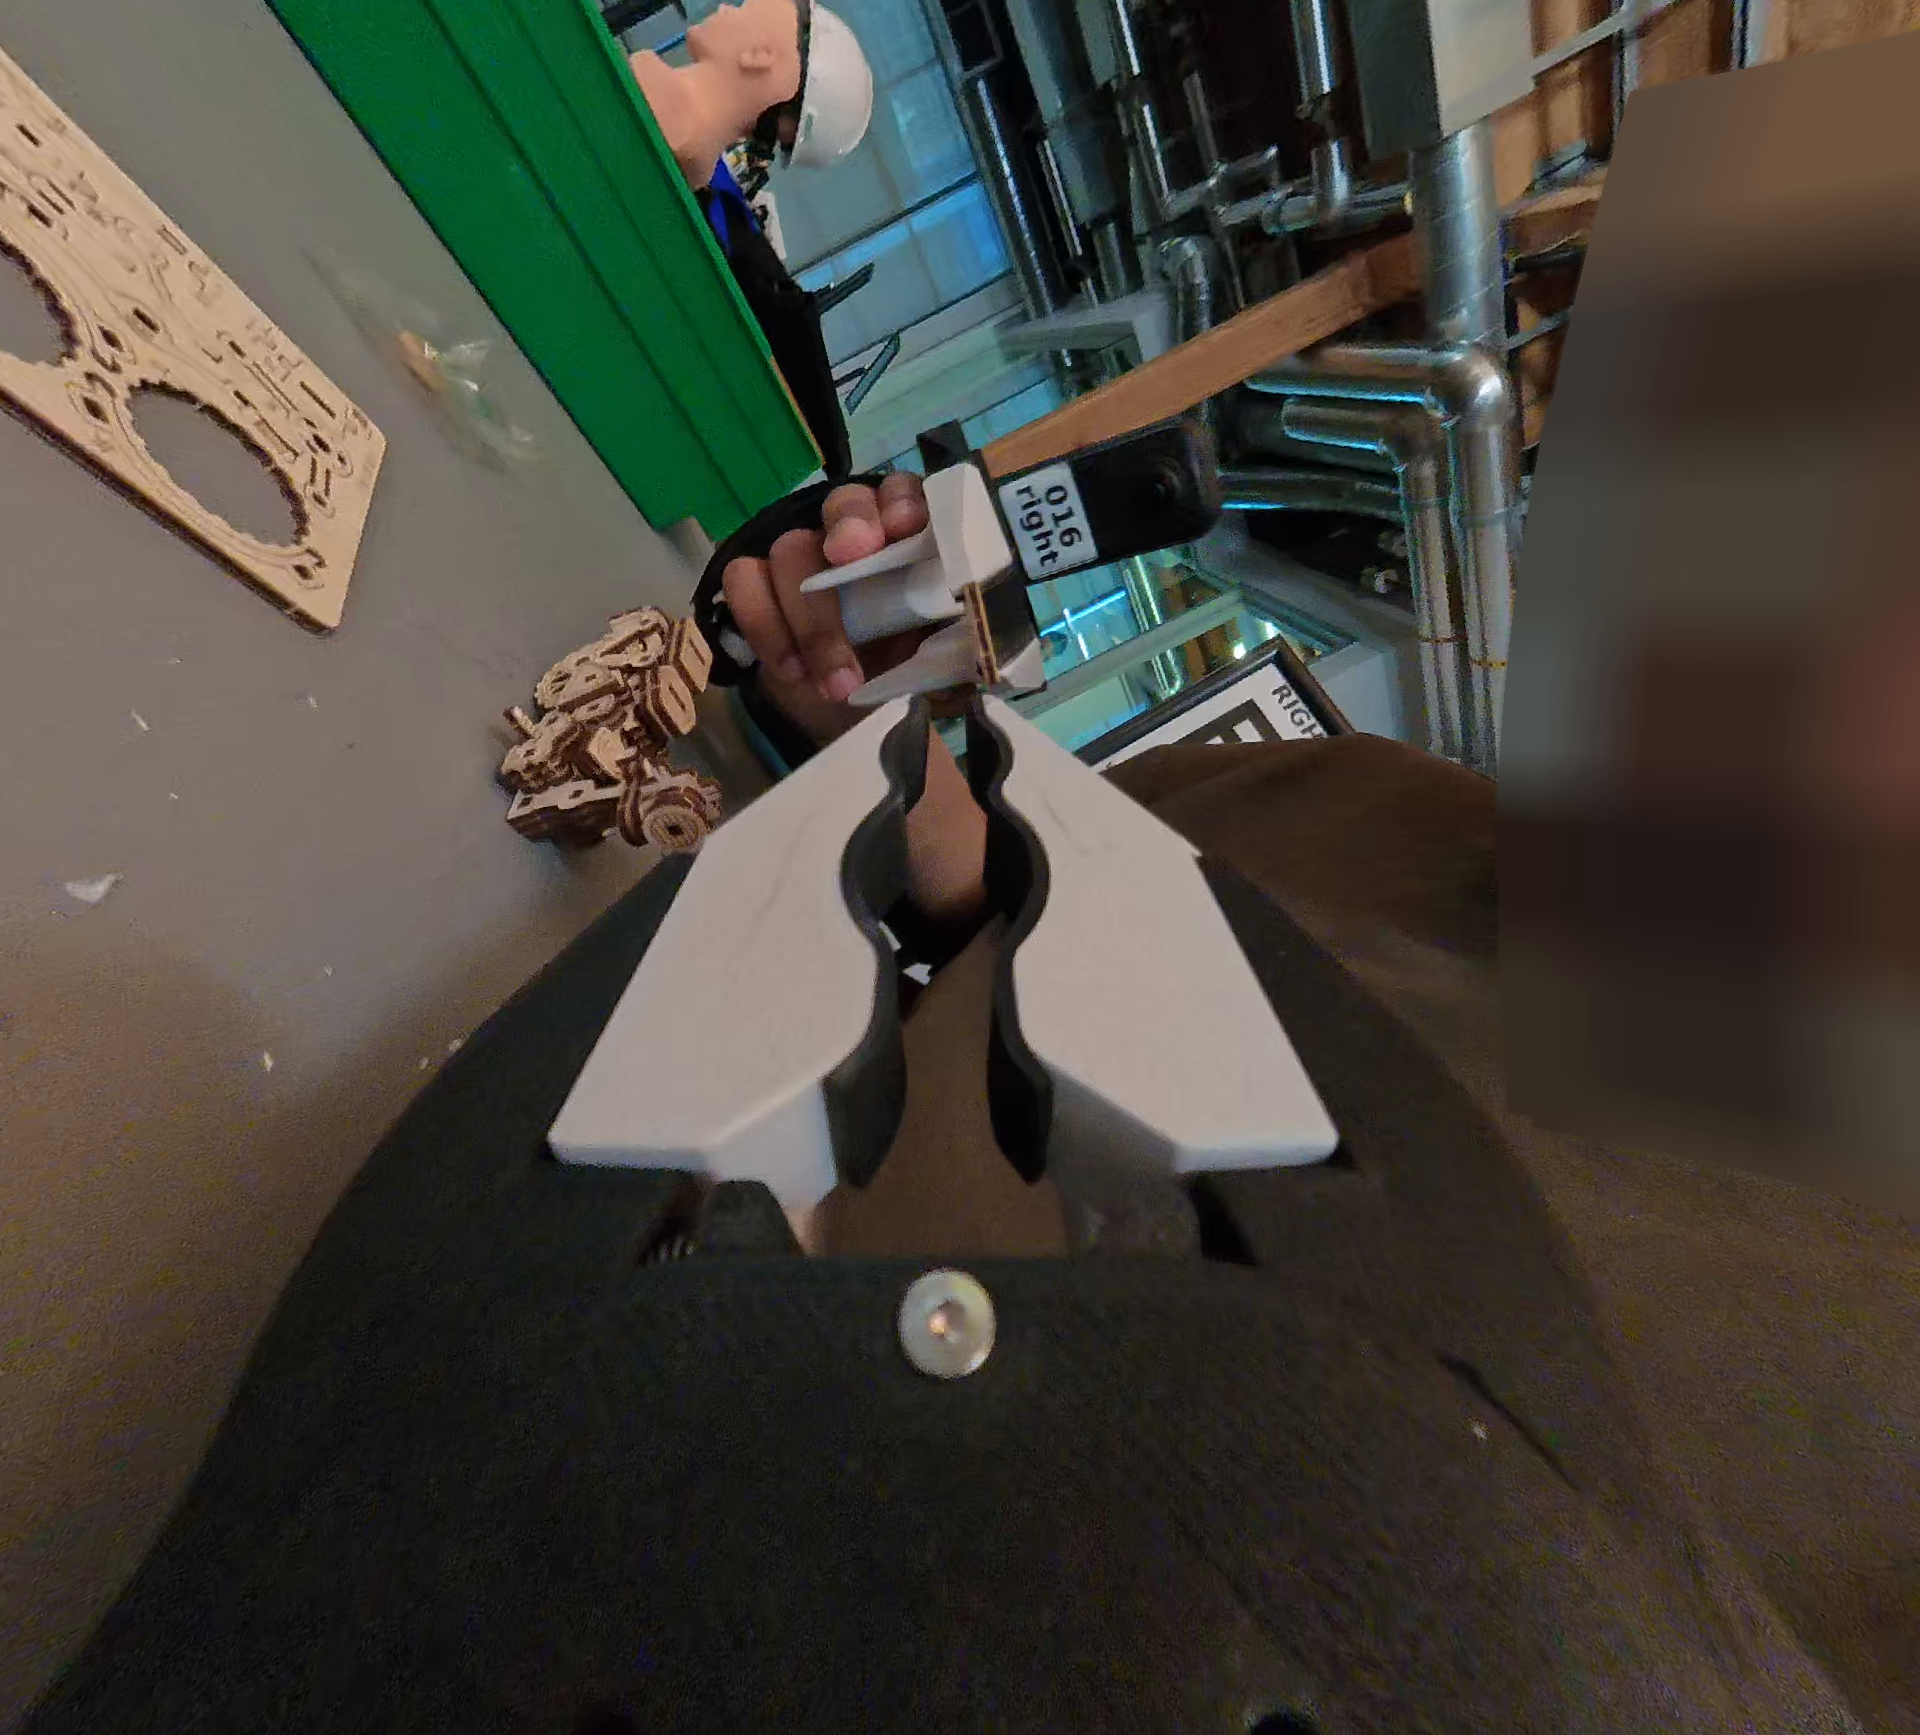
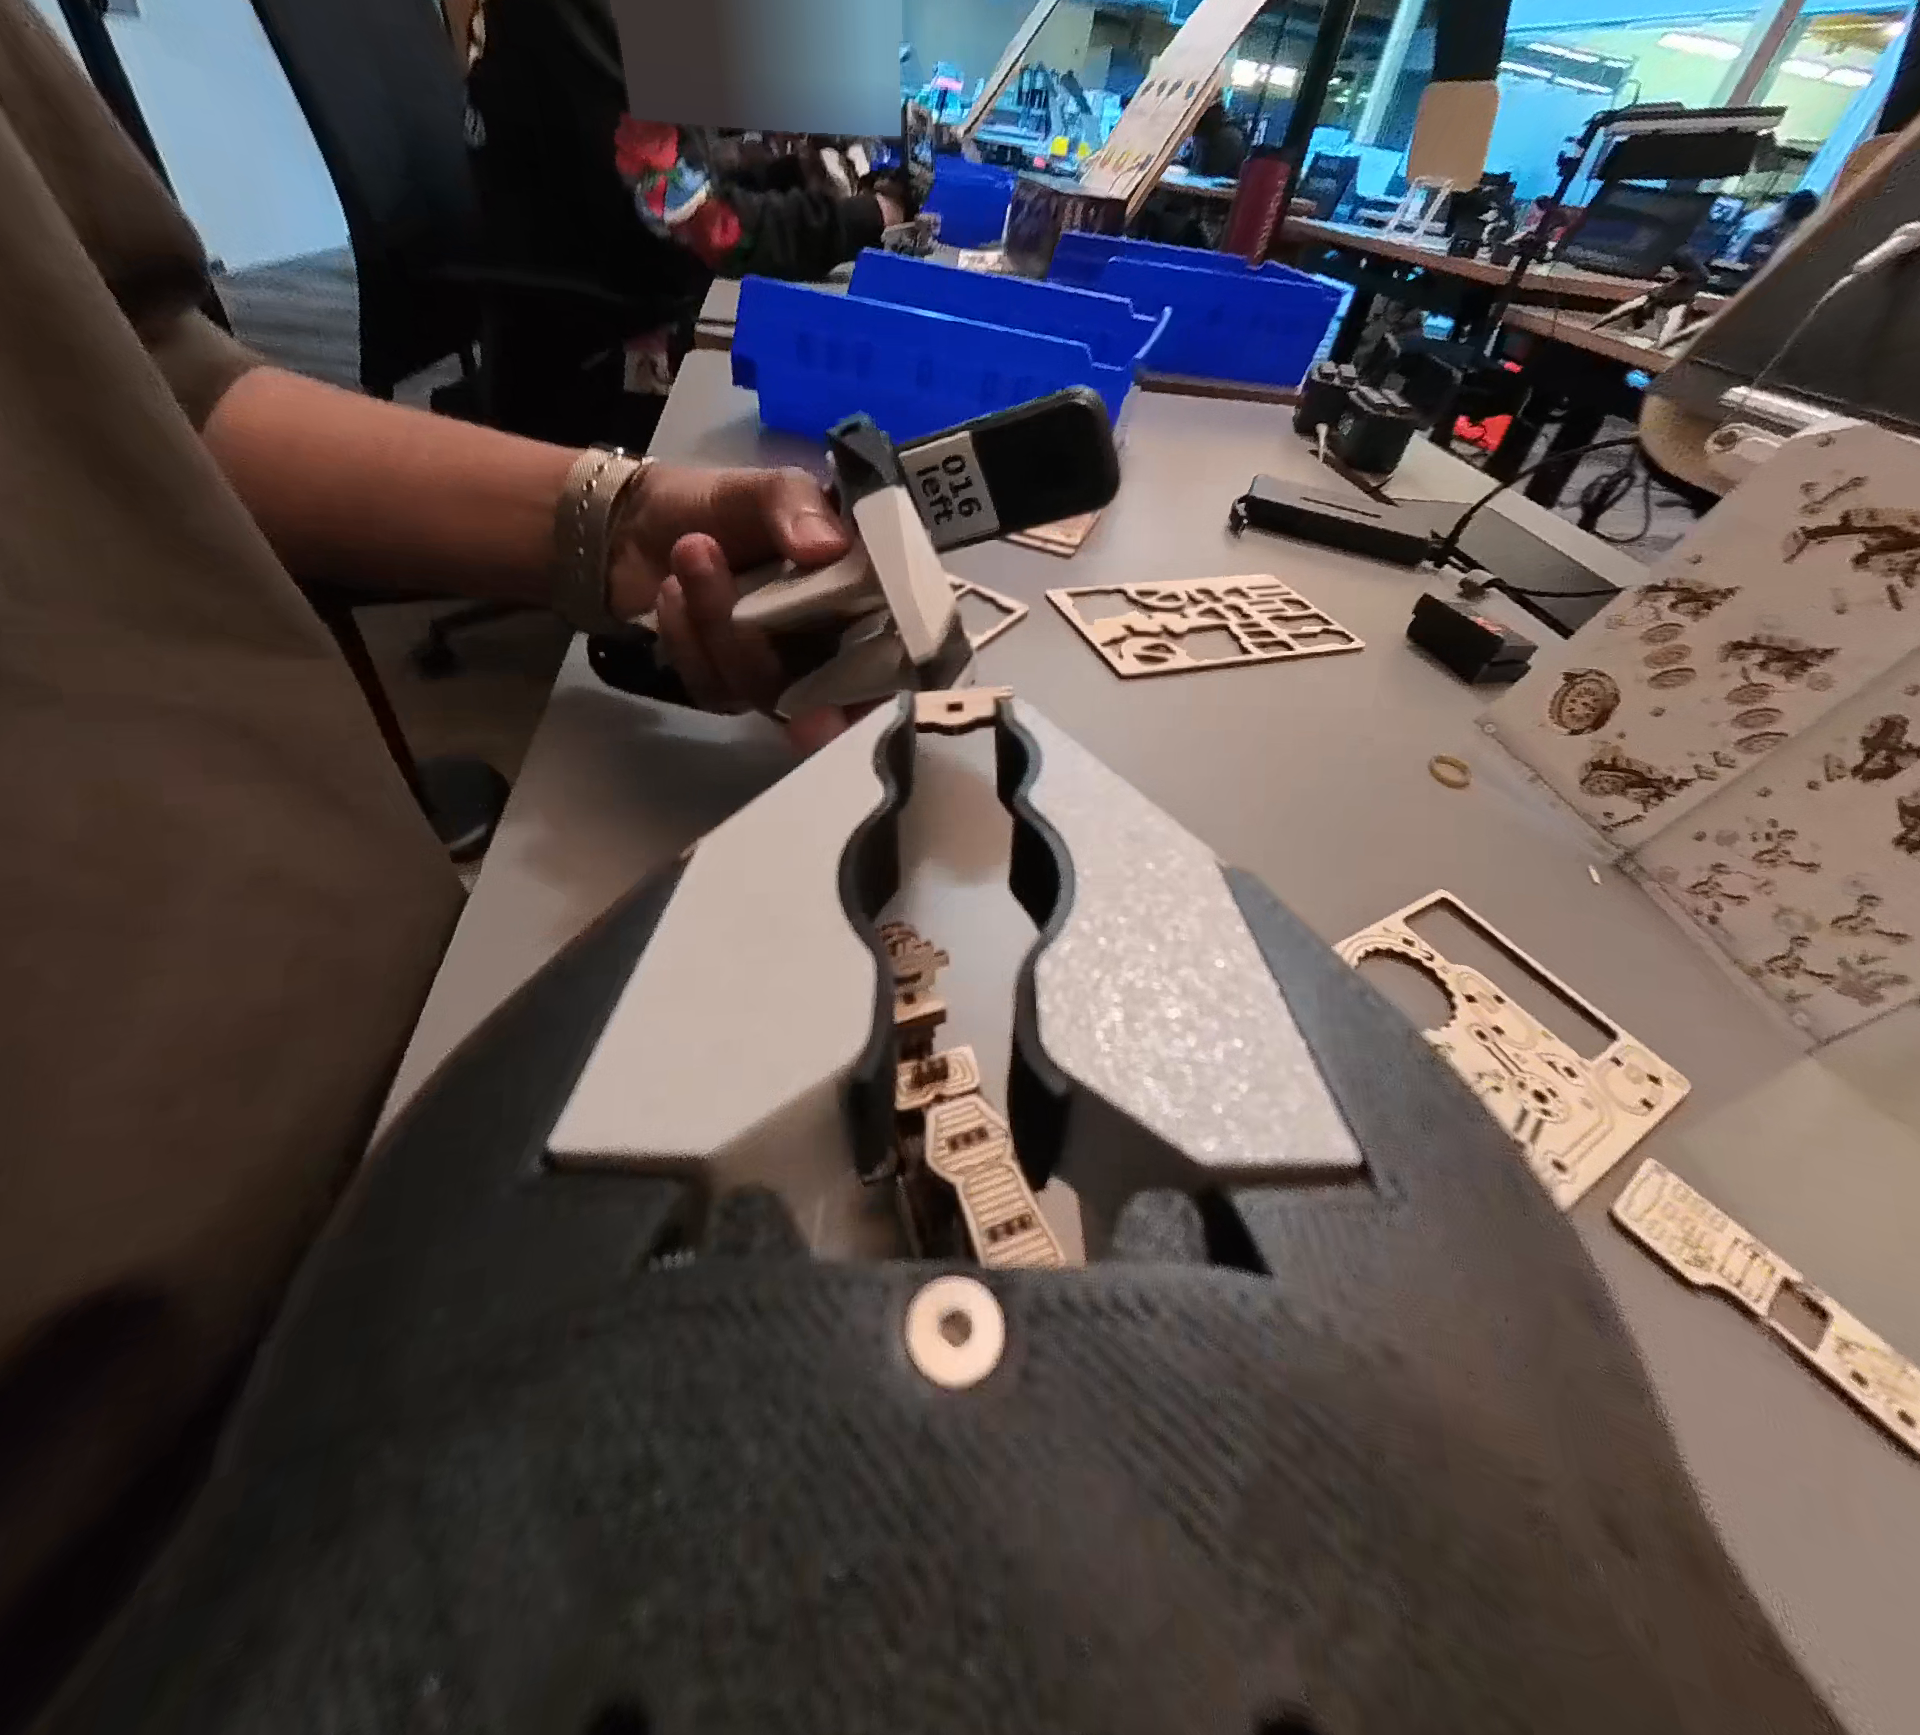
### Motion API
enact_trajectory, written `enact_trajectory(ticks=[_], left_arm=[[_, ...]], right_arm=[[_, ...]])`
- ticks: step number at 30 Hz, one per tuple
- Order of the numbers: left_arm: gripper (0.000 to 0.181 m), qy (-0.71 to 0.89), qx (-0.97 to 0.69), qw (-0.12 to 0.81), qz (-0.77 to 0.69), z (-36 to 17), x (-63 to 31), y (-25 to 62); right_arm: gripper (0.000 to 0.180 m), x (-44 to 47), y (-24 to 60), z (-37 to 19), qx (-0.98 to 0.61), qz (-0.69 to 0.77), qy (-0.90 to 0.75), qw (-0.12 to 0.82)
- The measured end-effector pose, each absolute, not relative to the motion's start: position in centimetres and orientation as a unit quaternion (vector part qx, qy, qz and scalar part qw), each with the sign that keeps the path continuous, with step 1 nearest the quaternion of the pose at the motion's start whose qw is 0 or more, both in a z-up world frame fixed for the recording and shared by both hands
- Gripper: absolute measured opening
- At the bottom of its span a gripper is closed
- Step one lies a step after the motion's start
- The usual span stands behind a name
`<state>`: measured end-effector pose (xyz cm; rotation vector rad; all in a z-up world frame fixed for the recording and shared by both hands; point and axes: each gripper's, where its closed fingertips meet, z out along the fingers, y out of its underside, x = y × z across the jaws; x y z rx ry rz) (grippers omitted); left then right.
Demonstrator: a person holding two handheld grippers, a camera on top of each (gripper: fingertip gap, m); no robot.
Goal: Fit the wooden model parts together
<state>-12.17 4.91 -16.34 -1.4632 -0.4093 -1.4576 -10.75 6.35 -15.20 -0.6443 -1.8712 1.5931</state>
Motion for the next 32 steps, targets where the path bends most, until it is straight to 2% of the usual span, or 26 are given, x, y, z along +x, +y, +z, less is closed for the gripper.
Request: enact_trajectory(ticks=[10,23,32], left_arm=[[0.000,-0.169,-0.627,0.518,-0.556,-17.0,-13.5,4.7],[0.000,-0.177,-0.600,0.507,-0.592,-16.7,-13.6,4.8],[0.000,-0.184,-0.580,0.506,-0.611,-16.4,-13.9,5.0]], right_arm=[[0.013,-11.1,6.8,-15.2,-0.251,0.595,-0.696,0.314],[0.013,-12.2,8.6,-15.4,-0.269,0.574,-0.691,0.348],[0.013,-12.5,10.2,-14.6,-0.295,0.602,-0.660,0.339]])
